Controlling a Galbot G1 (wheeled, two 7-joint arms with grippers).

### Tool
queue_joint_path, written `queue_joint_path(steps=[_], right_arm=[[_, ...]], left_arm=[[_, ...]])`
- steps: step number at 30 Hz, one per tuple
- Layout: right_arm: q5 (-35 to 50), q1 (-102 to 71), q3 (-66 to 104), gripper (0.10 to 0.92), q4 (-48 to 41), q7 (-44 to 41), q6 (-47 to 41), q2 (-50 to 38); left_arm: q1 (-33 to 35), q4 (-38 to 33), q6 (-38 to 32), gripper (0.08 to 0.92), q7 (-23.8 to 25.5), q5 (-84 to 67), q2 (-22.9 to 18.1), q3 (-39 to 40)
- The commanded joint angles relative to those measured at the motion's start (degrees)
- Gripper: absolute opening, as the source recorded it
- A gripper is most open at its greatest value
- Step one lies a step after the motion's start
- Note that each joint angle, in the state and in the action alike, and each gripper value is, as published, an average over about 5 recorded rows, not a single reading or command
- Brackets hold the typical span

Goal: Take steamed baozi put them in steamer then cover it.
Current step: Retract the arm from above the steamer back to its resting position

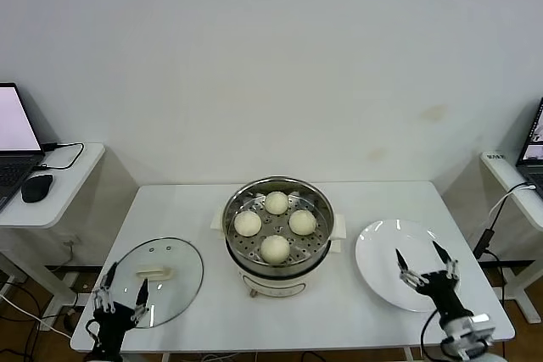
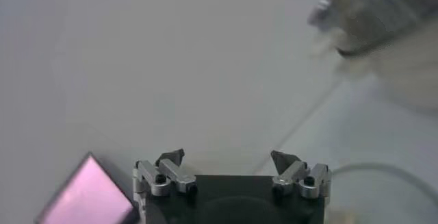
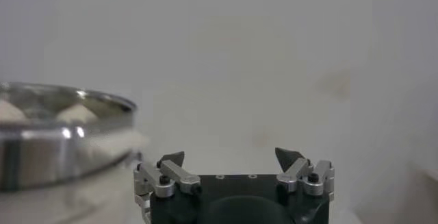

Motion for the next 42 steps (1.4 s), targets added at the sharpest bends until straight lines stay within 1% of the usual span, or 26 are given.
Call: queue_joint_path(steps=[1, 14, 20, 32, 42], right_arm=[[-2.2, -4.1, 5.5, 0.823, -0.3, 0.2, 1.7, 5.4], [-3.7, -3.6, 4.6, 0.822, -2.1, 0.4, 2.2, 7.0], [-4.0, -3.8, 4.6, 0.823, -2.5, 0.3, 2.3, 7.3], [-4.2, -4.0, 4.5, 0.823, -3.0, 0.0, 2.3, 7.5], [-4.6, -4.2, 4.3, 0.823, -3.1, -0.2, 2.2, 7.8]], left_arm=[[0.4, 6.4, -1.8, 0.823, 0.3, 23.0, 1.3, -0.7], [-13.6, 15.8, -1.9, 0.823, 3.5, 24.1, 2.9, 2.4], [-18.5, 20.4, -1.8, 0.823, 4.1, 24.0, 3.2, 3.3], [-24.9, 25.5, -1.6, 0.823, 5.2, 23.8, 3.9, 4.0], [-27.5, 27.5, -1.7, 0.823, 5.4, 23.3, 3.5, 5.2]])
